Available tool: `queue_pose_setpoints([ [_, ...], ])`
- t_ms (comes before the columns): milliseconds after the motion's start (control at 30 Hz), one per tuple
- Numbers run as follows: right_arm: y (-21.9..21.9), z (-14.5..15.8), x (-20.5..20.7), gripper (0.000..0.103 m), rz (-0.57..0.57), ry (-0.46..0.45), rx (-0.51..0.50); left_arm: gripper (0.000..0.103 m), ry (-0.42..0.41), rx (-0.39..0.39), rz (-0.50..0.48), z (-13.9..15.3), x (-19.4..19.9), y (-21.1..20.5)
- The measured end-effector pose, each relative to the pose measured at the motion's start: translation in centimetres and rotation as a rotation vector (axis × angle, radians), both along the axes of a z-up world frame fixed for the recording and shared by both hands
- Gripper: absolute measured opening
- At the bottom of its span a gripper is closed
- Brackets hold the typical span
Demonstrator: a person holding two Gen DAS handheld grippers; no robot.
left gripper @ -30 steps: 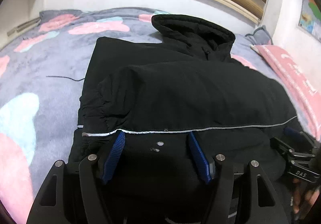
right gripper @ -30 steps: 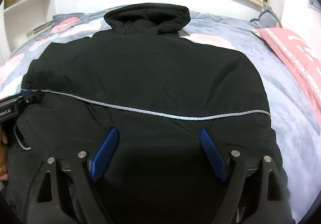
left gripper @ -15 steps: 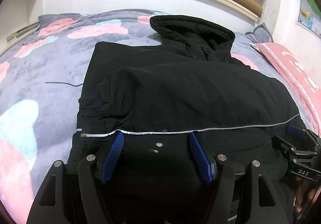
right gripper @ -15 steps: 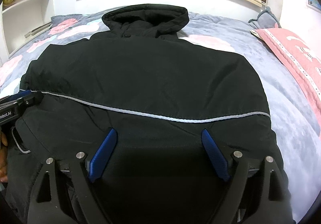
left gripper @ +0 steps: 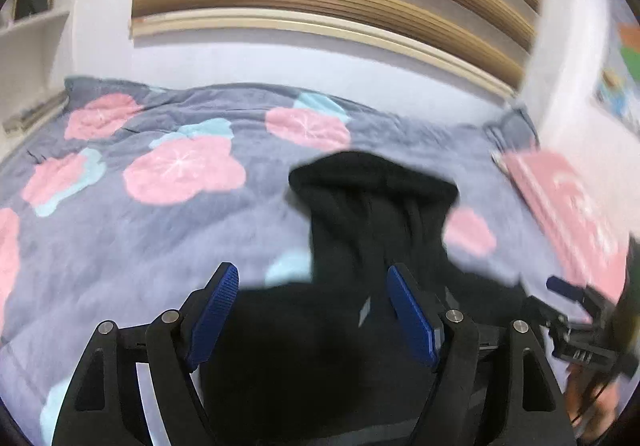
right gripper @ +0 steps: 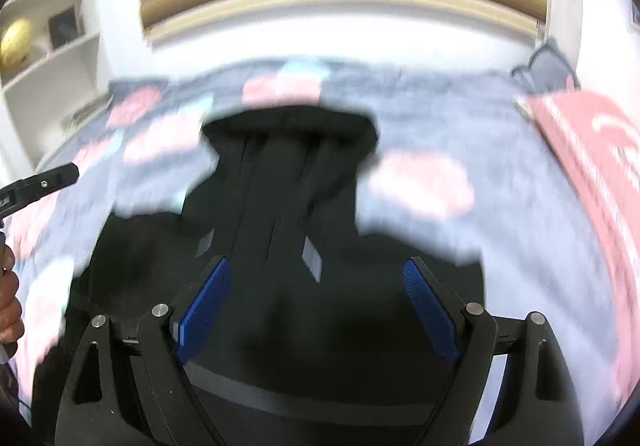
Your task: Fold large clothes
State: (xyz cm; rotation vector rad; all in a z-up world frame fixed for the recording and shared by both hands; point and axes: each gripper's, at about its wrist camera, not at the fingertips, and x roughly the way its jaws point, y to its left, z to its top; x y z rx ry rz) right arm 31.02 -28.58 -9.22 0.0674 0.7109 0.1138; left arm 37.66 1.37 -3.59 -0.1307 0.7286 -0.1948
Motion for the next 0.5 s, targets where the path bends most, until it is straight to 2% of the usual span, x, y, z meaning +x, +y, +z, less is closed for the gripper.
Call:
queue_pose_setpoints([
  [100,-1.2,0.1,4.8,0.088,-0.046,-0.036,0.019,0.078,0.025,-0.024,0.034,-0.7,6.0,-0.4],
  [200,-2.7,-1.5,10.4,0.083,-0.093,0.008,0.091,0.078,0.093,0.001,0.061,-3.2,10.9,-1.5],
  [267,-3.1,-3.1,13.3,0.083,-0.114,0.044,0.11,0.078,0.159,0.059,0.089,-5.7,13.8,-2.2],
  [367,-2.9,-5.1,16.8,0.083,-0.142,0.1,0.078,0.078,0.183,0.155,0.109,-8.5,17.1,-3.4],
  [433,-3.1,-6.3,18.9,0.083,-0.159,0.125,0.078,0.078,0.197,0.132,0.102,-9.9,19.3,-3.5],
  [500,-3.3,-7.3,20.7,0.083,-0.16,0.139,0.102,0.078,0.202,0.063,0.113,-11.1,21.3,-3.2],
])
